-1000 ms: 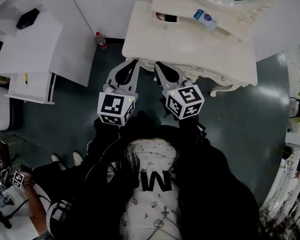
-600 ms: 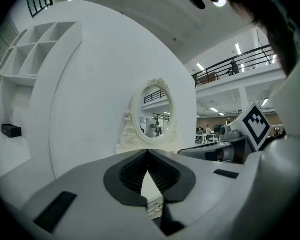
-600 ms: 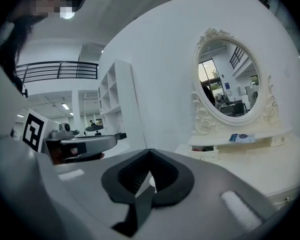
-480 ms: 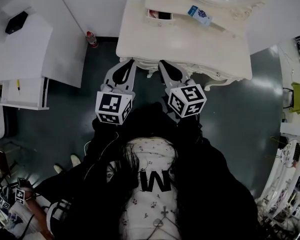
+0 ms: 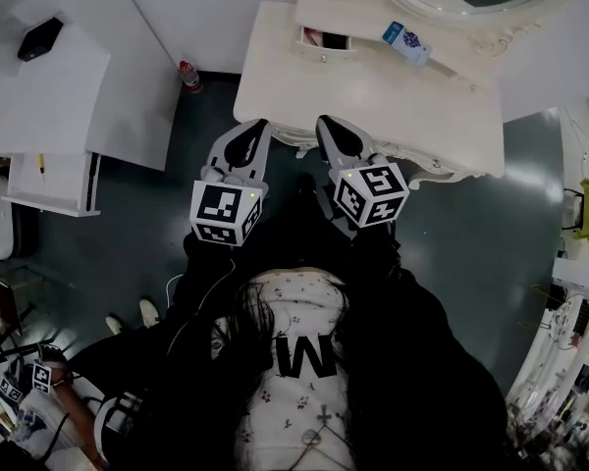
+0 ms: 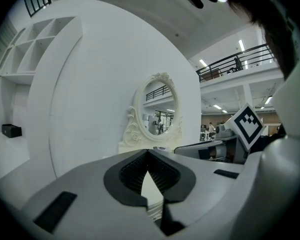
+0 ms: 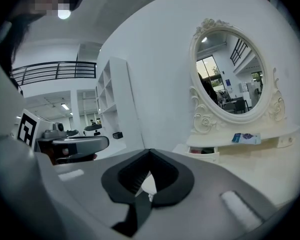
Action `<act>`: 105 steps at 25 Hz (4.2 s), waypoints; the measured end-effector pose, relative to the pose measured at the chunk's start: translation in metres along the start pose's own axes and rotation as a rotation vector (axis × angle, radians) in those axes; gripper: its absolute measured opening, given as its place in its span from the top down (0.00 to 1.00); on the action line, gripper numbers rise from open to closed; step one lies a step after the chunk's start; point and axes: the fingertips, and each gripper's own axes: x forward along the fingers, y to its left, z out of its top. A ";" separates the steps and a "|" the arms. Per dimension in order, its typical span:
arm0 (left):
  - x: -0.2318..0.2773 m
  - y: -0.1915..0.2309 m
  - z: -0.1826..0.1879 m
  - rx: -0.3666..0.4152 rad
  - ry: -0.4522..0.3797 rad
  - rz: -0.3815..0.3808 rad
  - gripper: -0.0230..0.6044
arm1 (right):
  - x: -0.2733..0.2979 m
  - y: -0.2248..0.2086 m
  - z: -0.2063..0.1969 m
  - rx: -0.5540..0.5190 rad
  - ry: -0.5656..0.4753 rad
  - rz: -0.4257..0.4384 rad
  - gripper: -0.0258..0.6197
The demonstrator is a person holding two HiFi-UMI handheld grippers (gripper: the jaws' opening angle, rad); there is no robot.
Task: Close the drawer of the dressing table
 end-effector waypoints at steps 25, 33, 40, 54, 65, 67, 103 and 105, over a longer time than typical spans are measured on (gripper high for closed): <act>0.158 0.050 0.010 -0.016 0.099 0.190 0.96 | 0.135 -0.172 -0.063 -0.011 0.271 0.043 0.95; 0.175 0.060 0.010 -0.018 0.109 0.247 0.96 | 0.173 -0.199 -0.099 0.013 0.368 0.078 0.86; 0.184 0.067 0.005 -0.022 0.143 0.259 0.96 | 0.200 -0.224 -0.115 -0.029 0.423 0.033 0.86; 0.197 0.091 0.016 0.037 0.175 0.151 0.96 | 0.212 -0.232 -0.133 -0.006 0.493 -0.064 0.84; 0.204 0.110 0.016 0.037 0.175 0.114 0.96 | 0.214 -0.233 -0.136 0.008 0.503 -0.120 0.85; 0.205 0.113 0.016 0.033 0.174 0.111 0.96 | 0.214 -0.233 -0.136 0.013 0.501 -0.124 0.85; 0.183 0.161 0.007 -0.005 0.173 0.156 0.96 | 0.259 -0.266 -0.119 0.014 0.463 -0.186 0.85; 0.182 0.161 0.007 -0.007 0.174 0.160 0.96 | 0.261 -0.269 -0.118 0.012 0.466 -0.192 0.85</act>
